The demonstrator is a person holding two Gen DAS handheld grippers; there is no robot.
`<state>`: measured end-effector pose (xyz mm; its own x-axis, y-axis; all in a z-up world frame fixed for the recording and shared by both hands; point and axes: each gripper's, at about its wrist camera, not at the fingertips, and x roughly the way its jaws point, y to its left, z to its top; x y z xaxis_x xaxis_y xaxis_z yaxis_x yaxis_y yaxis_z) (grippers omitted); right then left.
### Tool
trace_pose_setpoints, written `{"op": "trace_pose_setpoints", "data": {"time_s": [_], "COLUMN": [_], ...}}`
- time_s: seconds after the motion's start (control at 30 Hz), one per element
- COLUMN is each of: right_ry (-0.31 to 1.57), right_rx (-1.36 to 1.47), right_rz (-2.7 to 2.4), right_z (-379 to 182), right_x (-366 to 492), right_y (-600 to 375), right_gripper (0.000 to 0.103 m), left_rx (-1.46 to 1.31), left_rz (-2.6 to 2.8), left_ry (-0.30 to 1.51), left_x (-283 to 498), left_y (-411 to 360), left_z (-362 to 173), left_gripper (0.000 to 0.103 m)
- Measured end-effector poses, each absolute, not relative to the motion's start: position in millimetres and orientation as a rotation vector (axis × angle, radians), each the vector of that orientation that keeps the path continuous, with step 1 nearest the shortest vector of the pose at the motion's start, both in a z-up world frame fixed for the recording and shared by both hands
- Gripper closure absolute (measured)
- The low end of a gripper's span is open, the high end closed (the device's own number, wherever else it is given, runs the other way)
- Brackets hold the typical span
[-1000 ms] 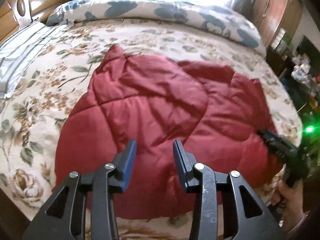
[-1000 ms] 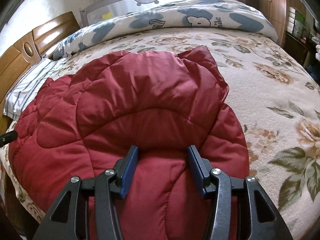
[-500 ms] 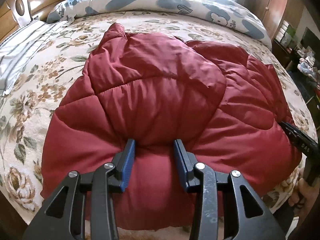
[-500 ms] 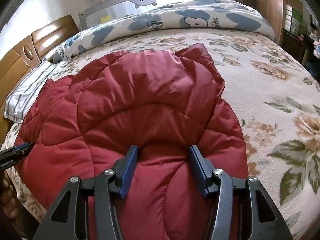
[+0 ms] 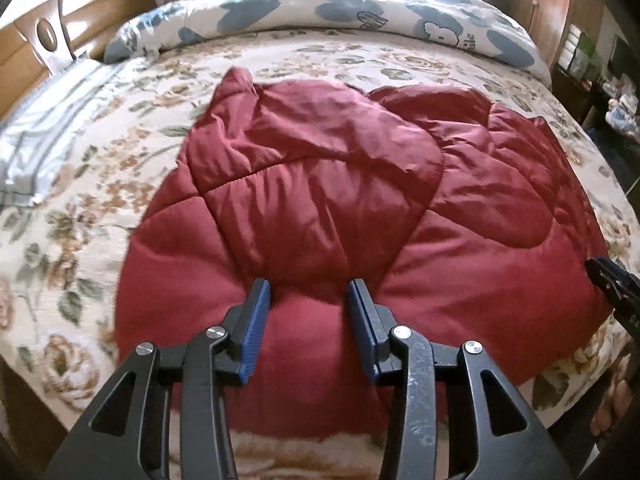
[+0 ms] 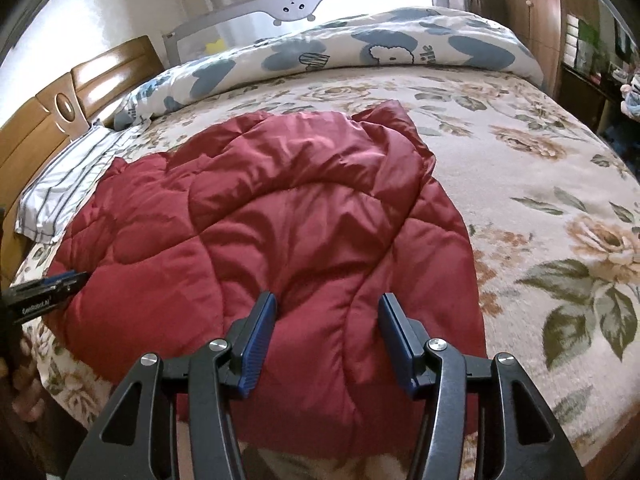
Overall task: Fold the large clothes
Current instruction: 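Press and smooth the folded coat bundle with both grippers open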
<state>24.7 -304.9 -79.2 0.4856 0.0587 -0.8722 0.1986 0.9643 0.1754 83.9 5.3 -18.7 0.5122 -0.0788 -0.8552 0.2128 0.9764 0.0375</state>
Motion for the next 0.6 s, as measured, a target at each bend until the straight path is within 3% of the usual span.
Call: {"op": "trace_pose_setpoints", "data": {"time_s": [0.03,0.1,0.2,0.33,0.6], "right_ry": [1.065,1.059,1.053,1.056,1.077], "right_rx": [0.263,0.254,0.252,0.225,0.27], "right_rz": [-0.082,-0.064,-0.018,0.043,0.033], "right_z": [-78.0,-74.6,-69.5,-71.1,-82.6], "right_x": [23.6,21.0,17.9,16.4,10.9], "right_y": [-304.1,-300.2,-289.8,-273.0,-281.0], "right_gripper": [0.049,0.048,0.046,0.034,0.033], "left_rx": [0.14,0.097,0.05,0.085,0.167], "left_rz": [-0.184,-0.223,-0.285,-0.287,-0.237], "left_ry": [1.016,1.02,1.02,1.027,1.056], "left_x": [79.3,70.7,61.6,56.7,61.6], "left_y": [4.2,3.5,-2.9,-19.5,-34.4], "left_z": [-13.7,-4.4,4.4,2.7,-22.5], "left_gripper": [0.052,0.045,0.044,0.038,0.031]}}
